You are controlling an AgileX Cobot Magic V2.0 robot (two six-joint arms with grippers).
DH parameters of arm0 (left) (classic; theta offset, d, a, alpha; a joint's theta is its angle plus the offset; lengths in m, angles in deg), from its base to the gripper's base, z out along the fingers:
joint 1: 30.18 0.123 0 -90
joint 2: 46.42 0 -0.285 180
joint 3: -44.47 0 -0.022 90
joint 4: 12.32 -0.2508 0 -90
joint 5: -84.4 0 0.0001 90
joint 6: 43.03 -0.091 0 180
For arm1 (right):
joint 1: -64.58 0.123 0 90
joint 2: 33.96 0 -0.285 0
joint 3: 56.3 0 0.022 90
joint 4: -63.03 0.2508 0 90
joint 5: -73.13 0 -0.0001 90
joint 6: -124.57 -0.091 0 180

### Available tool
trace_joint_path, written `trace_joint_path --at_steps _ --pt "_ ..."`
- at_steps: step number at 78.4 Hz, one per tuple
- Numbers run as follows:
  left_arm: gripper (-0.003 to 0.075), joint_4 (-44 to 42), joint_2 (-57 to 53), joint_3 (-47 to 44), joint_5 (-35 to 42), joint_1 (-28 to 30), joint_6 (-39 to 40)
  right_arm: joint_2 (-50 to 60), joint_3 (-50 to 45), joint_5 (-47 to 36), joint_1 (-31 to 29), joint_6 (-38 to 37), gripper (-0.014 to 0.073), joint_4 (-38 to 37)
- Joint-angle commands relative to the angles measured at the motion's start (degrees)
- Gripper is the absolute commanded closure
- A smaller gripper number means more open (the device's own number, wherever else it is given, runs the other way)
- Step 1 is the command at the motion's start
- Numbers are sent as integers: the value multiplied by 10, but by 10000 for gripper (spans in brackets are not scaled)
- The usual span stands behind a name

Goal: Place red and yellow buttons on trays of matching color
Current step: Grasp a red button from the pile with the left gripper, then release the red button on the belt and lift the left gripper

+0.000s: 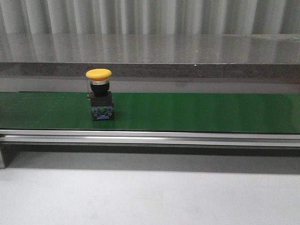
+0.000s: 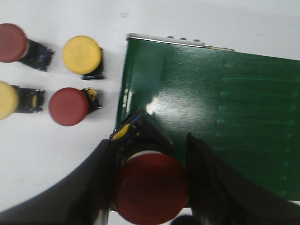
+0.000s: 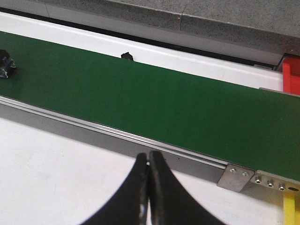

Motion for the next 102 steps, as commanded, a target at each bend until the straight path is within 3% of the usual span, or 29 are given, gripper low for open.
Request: trace_joint_path --at_steps 1,33,37,52,61,79,92,95,100,102 --pt "678 5 -9 14 26 -18 2 -2 13 -37 2 7 660 8" --pt "658 32 60 14 13 -24 6 -2 13 -37 2 7 660 8" --pt "612 35 60 14 13 -24 6 -2 13 -37 2 7 660 8" --pt "272 64 47 14 39 -36 -28 -2 13 -37 2 7 660 8" --pt "191 63 31 14 50 -50 -29 -2 13 -37 2 7 660 8" --pt "266 47 -34 5 112 -108 -39 -2 13 -37 2 7 660 8" --pt "519 28 -117 -73 205 -156 -40 -2 13 -37 2 7 660 8" --pt "648 29 -150 -116 247 -169 -40 -2 13 -37 2 7 660 8" --pt "739 29 -179 -151 279 -176 -40 -2 13 -39 2 7 660 8" --pt "738 29 -192 -165 291 -179 -40 -2 13 -40 2 7 660 8"
